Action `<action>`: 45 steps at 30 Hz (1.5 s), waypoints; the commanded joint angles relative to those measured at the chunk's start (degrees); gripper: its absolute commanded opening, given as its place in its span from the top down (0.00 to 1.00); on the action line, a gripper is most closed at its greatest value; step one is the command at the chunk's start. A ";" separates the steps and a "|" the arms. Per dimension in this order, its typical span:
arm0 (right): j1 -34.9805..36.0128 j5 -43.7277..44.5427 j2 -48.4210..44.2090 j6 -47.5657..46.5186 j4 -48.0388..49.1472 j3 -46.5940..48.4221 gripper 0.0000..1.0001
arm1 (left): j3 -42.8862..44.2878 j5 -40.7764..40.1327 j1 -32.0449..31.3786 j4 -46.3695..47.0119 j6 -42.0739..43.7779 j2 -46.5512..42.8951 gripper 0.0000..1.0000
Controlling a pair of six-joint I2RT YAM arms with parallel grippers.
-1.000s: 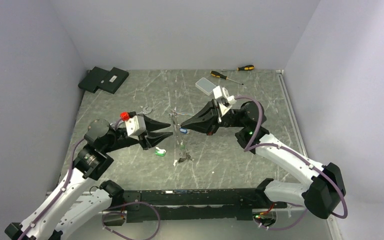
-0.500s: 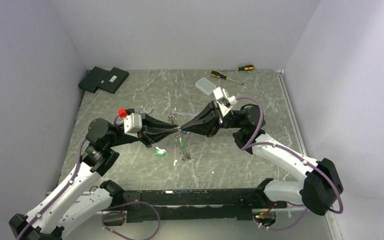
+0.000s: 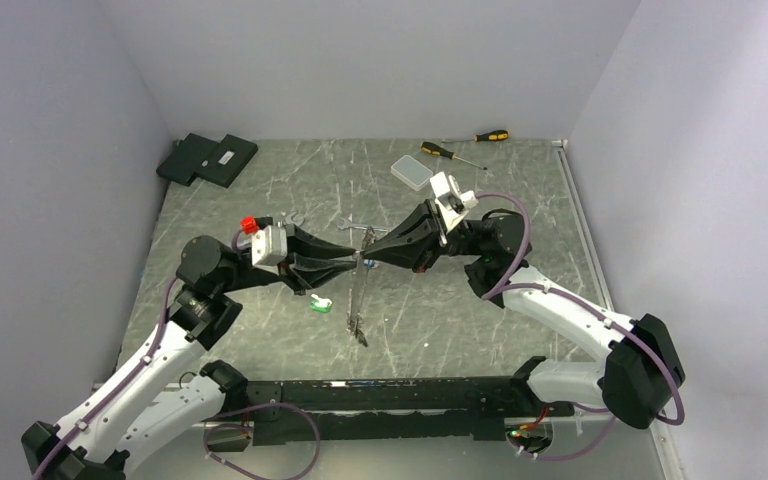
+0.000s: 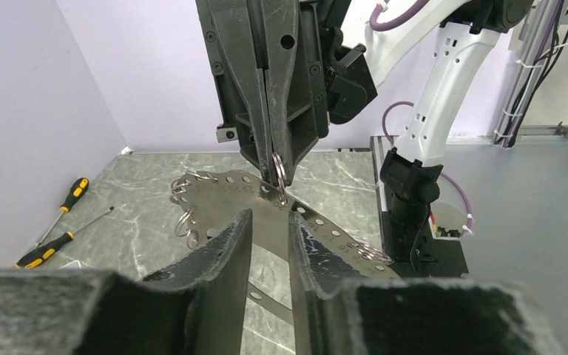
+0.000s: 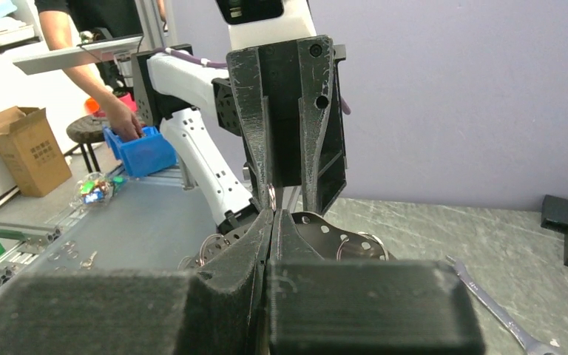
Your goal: Put the keys on the keyring
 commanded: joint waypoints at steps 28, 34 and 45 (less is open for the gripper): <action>0.59 3.95 -0.08 -1.01 3.63 -0.73 1.00 | -0.79 -2.00 0.24 6.37 -3.92 0.56 0.73; 0.59 4.00 0.13 0.22 5.48 -0.57 1.00 | -0.75 -1.41 0.22 6.72 -3.93 1.60 0.81; 0.66 2.86 -0.73 -3.08 -0.61 -0.45 0.78 | 5.20 -0.48 0.18 -7.79 2.24 3.31 1.00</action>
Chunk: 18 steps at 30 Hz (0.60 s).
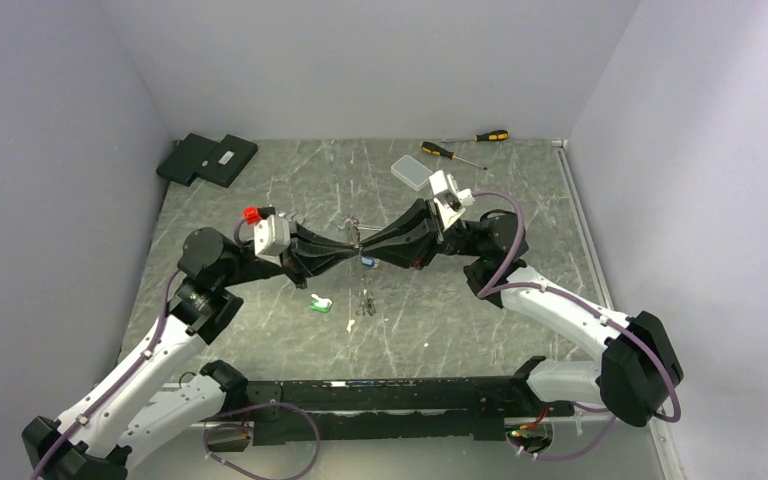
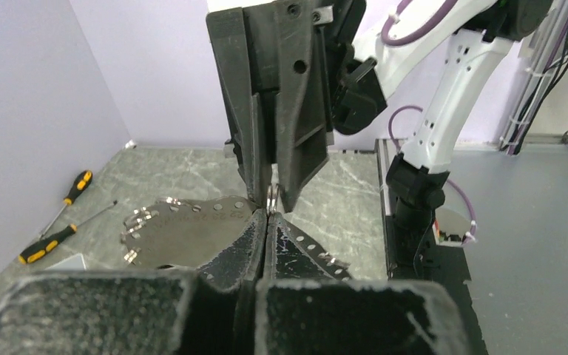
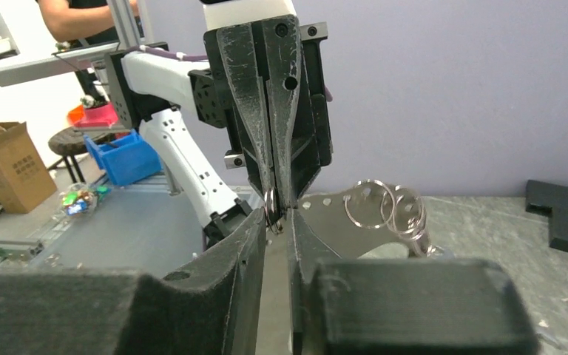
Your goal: Put the keys on the keyring
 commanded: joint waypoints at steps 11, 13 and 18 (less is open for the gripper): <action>1.05 4.65 -8.35 -30.92 -43.64 5.31 0.65 | 17.37 -2.05 0.04 -38.97 20.97 5.73 1.00; 1.21 5.55 -8.43 -32.25 -45.27 5.75 0.65 | 18.05 -2.12 0.08 -40.19 21.83 6.20 1.00; 1.66 5.87 -7.59 -32.90 -45.65 6.61 0.65 | 18.71 -0.75 0.04 -42.02 22.68 7.26 1.00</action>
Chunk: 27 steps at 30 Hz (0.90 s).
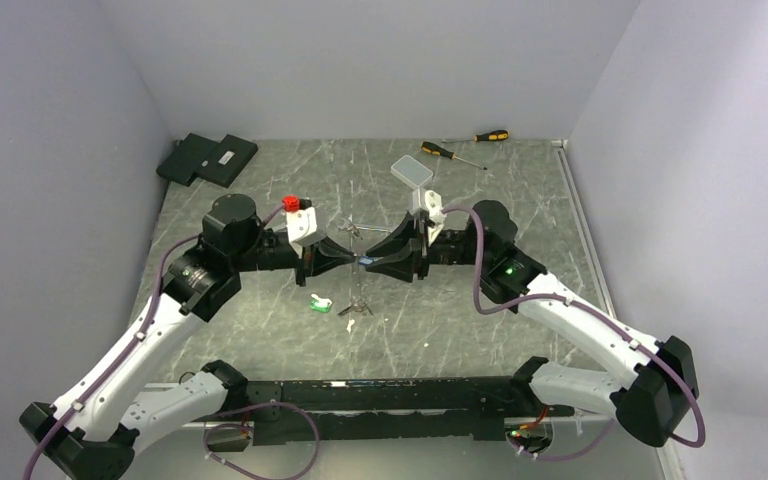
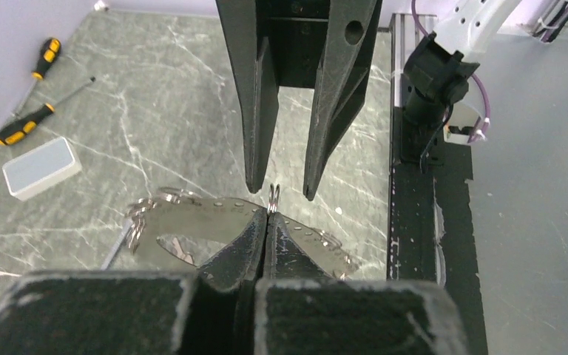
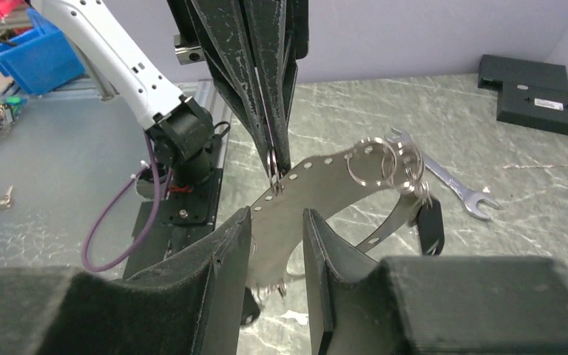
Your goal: Put the keys on the keyring
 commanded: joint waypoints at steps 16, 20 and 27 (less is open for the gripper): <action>2.15 1.70 2.10 -4.10 -1.22 4.17 0.72 | 1.97 2.88 -0.16 -0.38 1.96 2.31 1.00; 2.46 1.71 2.60 -3.88 -0.50 4.25 0.81 | 1.63 2.92 -0.14 0.52 1.35 2.42 1.00; 2.62 2.37 2.63 -3.38 0.75 3.37 1.00 | 2.01 1.92 -0.16 -0.12 1.37 2.20 1.00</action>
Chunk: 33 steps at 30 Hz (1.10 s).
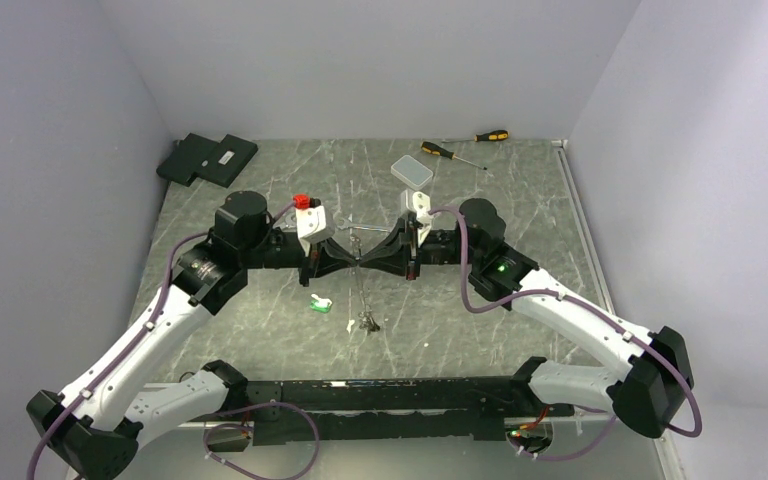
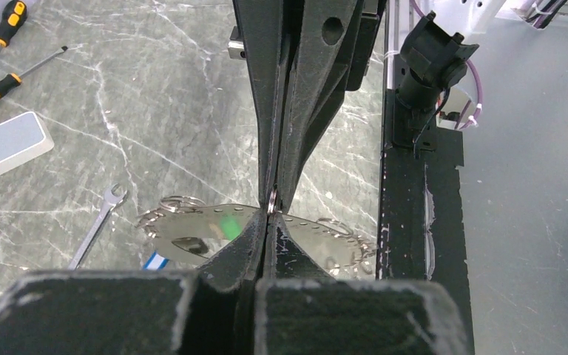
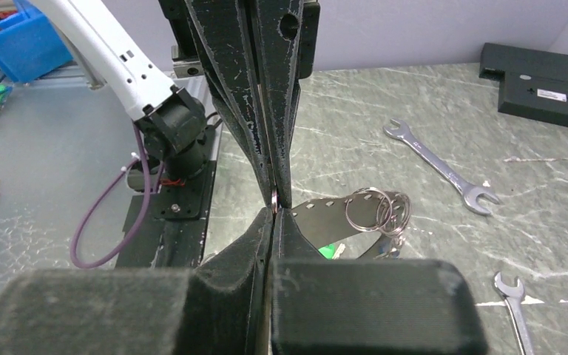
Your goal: Put the keys on the keyring
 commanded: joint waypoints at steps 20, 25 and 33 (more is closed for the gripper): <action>0.30 -1.49 -5.40 8.52 17.57 -3.17 1.00 | -6.04 2.82 1.10 14.14 -7.81 -7.17 0.57; 0.30 -2.33 -5.77 10.17 19.27 -3.33 1.00 | -8.33 5.51 1.80 21.27 -12.86 -7.70 0.62; 0.30 -2.51 -4.96 10.46 19.45 -3.32 1.00 | -8.86 7.44 2.14 24.09 -13.28 -8.86 0.68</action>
